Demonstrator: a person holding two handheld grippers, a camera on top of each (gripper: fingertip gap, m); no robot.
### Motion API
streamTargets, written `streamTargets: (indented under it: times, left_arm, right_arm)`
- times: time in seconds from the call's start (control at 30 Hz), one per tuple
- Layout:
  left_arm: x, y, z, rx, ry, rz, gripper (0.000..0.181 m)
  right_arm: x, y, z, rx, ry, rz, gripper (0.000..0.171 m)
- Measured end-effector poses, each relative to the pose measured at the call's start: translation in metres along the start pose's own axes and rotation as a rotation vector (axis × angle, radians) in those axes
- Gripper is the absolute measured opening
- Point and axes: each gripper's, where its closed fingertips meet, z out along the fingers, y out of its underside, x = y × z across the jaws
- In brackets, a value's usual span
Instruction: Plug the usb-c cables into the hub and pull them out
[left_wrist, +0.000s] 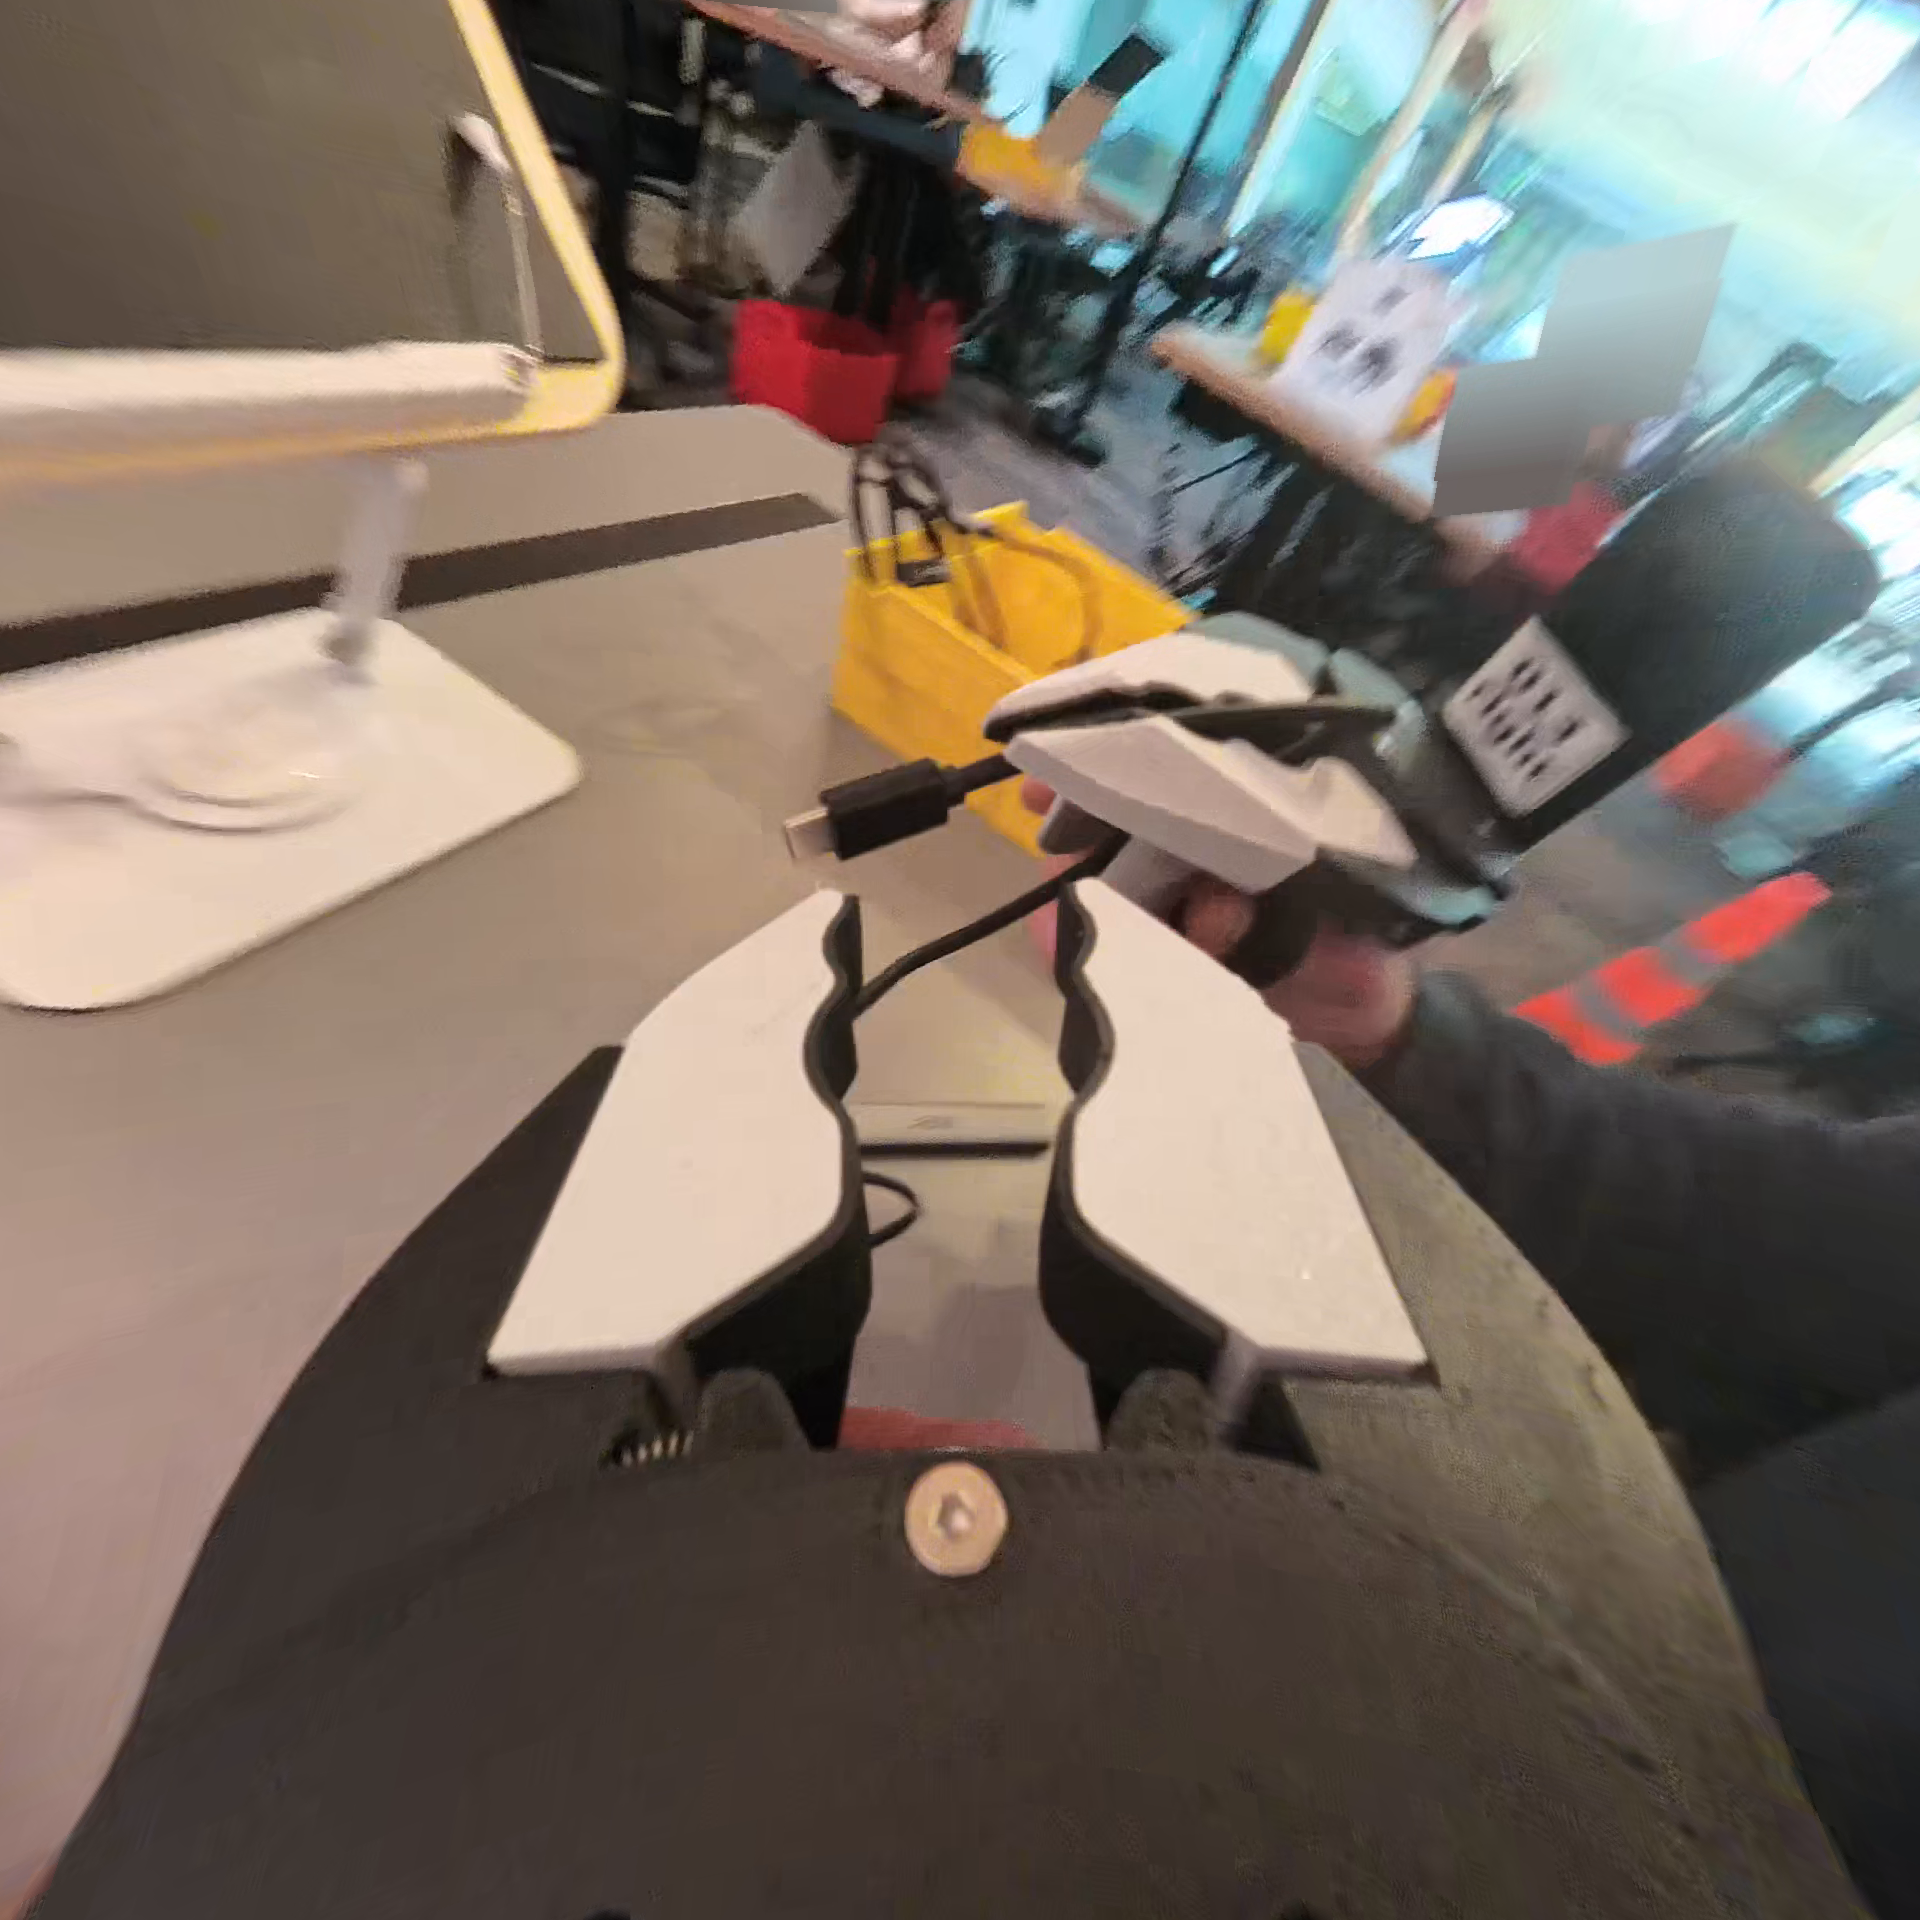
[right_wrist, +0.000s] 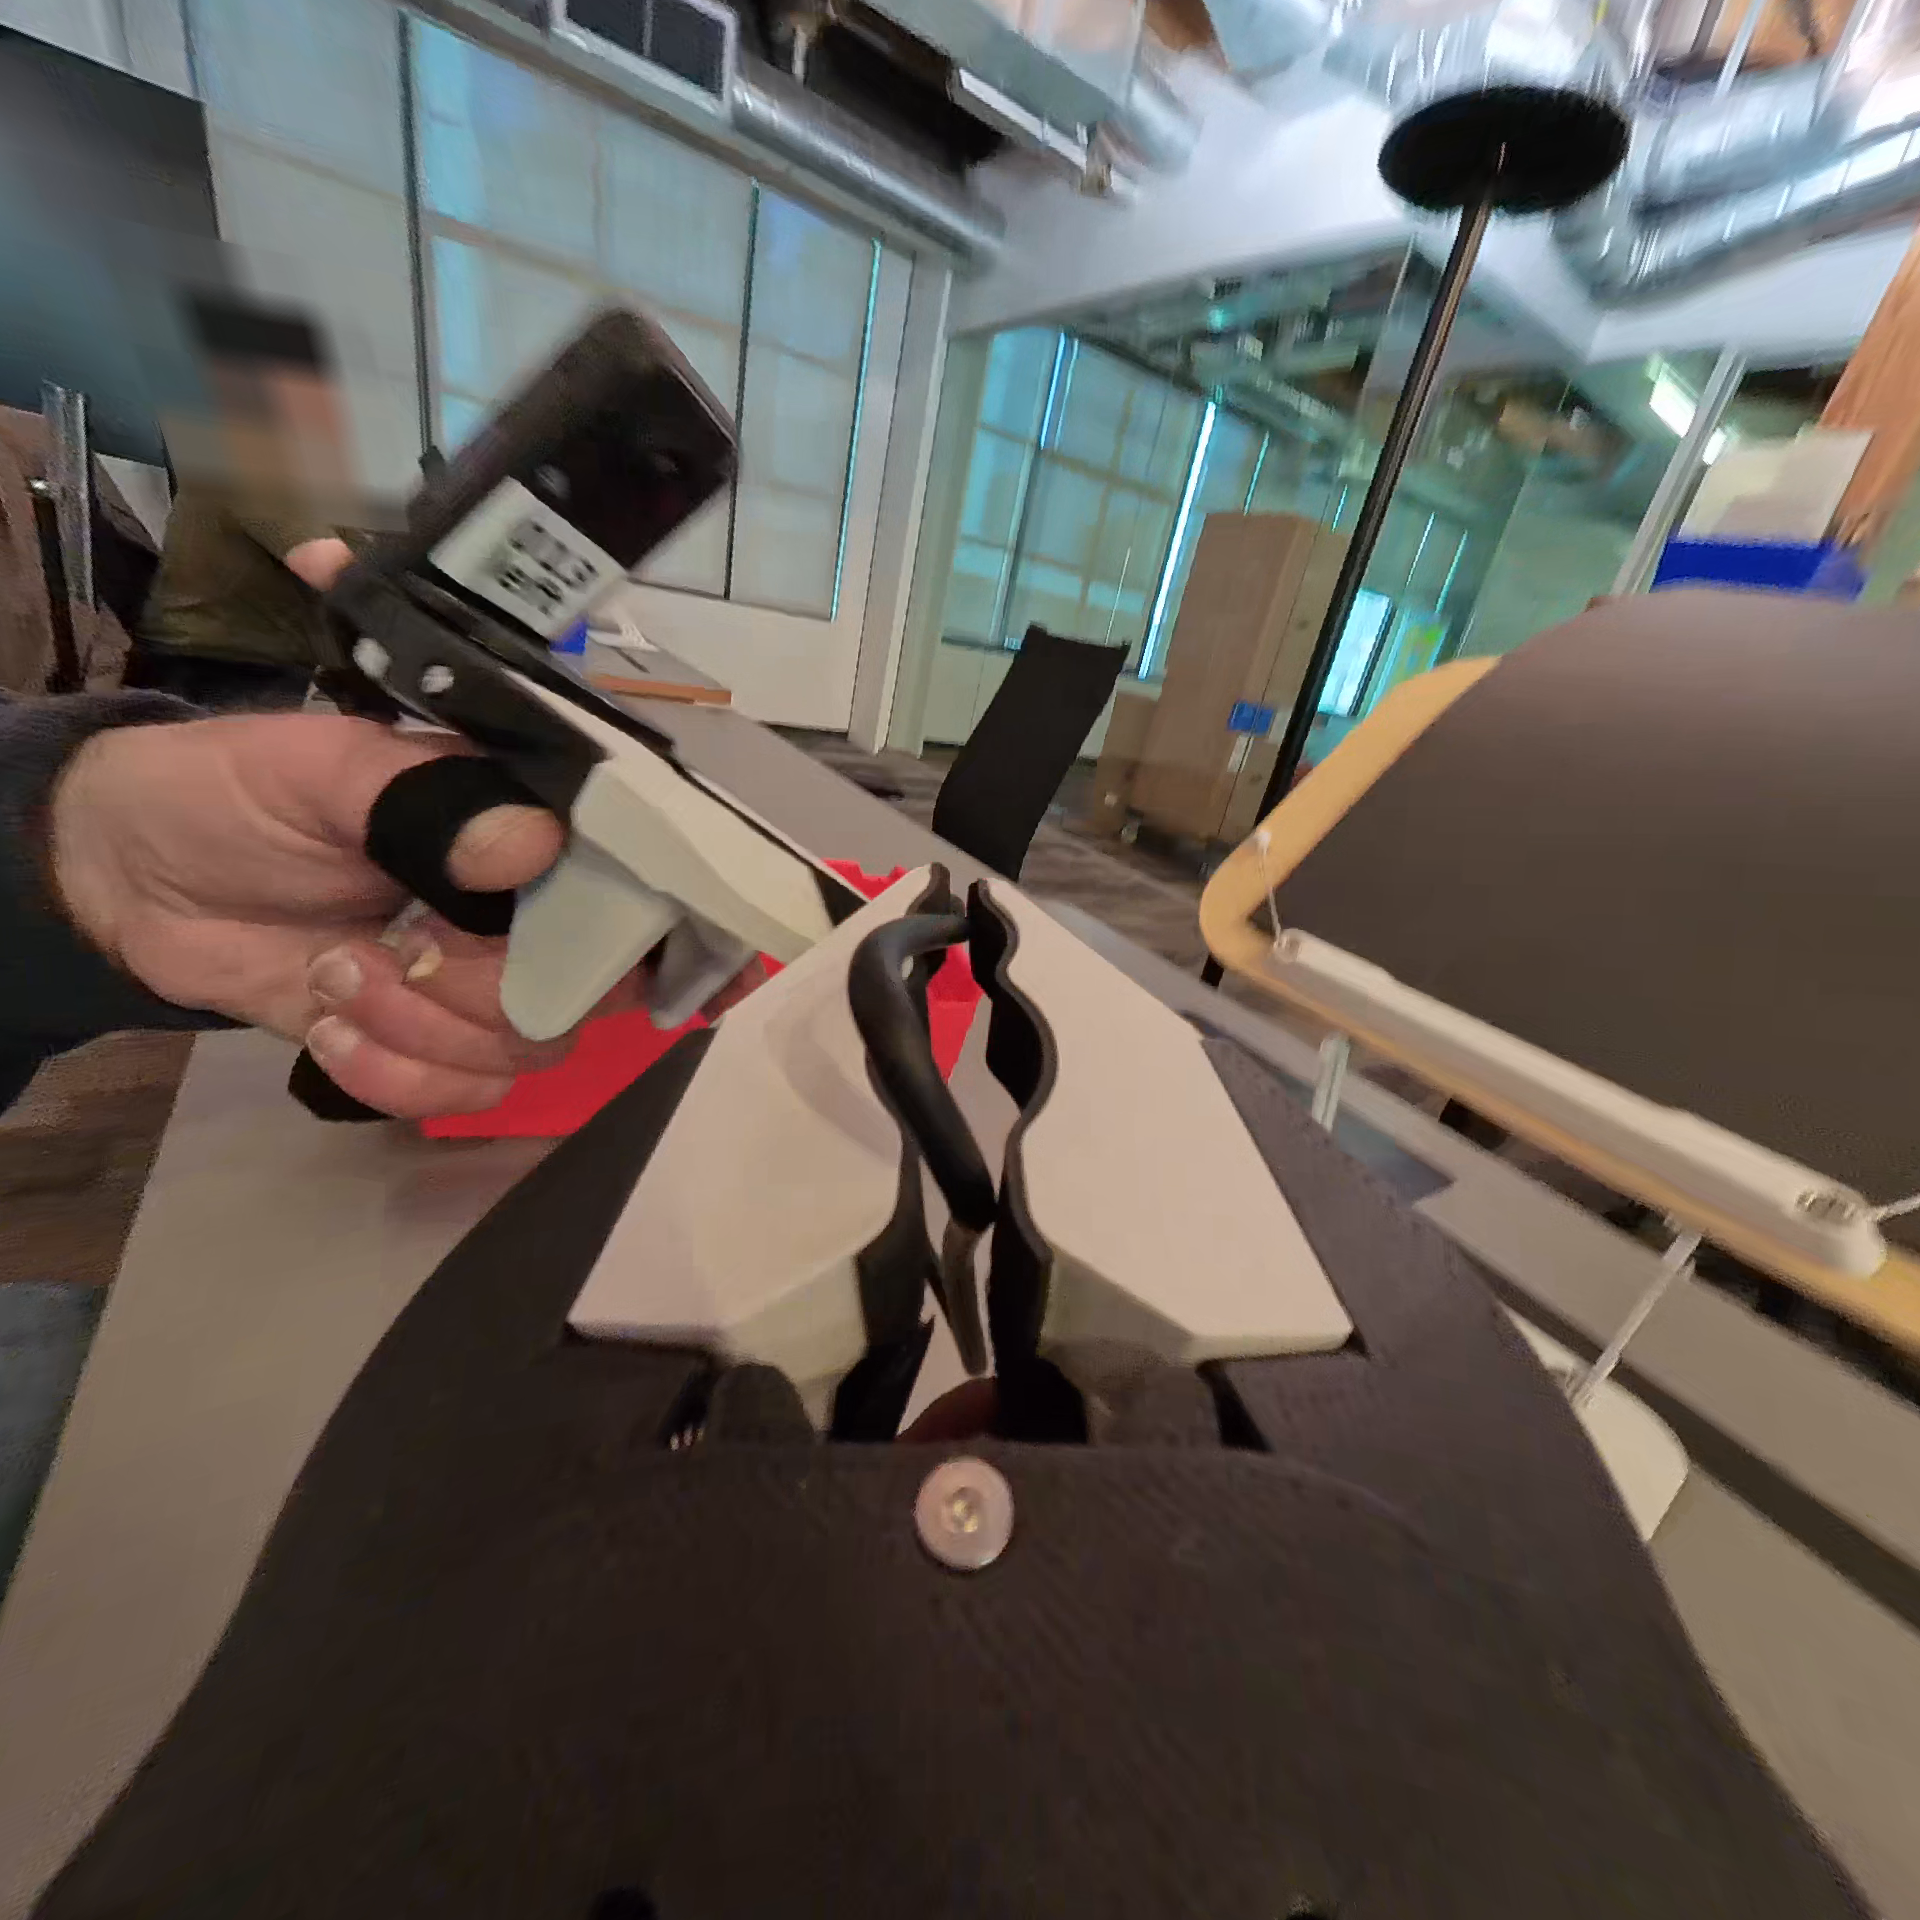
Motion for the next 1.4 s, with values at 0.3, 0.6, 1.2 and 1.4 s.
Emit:
streamTargets:
  times: [0.3,0.6,1.2,1.4]
  left_arm:
    - [0.020,-0.012,-0.004,0.185,0.347,-0.324,0.010]
    - [0.029,-0.015,-0.013,0.384,0.512,-0.422,0.024]
    - [0.005,-0.007,-0.007,0.227,0.210,-0.140,0.013]
    - [-0.003,0.000,-0.001,-0.012,-0.081,0.376,0.013]
  right_arm:
    - [-0.024,-0.012,-0.006,0.071,0.032,-0.355,0.001]
    - [-0.032,-0.007,-0.009,0.099,0.067,-0.441,0.001]
    - [-0.050,0.014,-0.027,-0.082,0.053,-0.648,0.009]
    - [-0.019,-0.010,-0.021,-0.226,-0.058,-0.127,0.009]
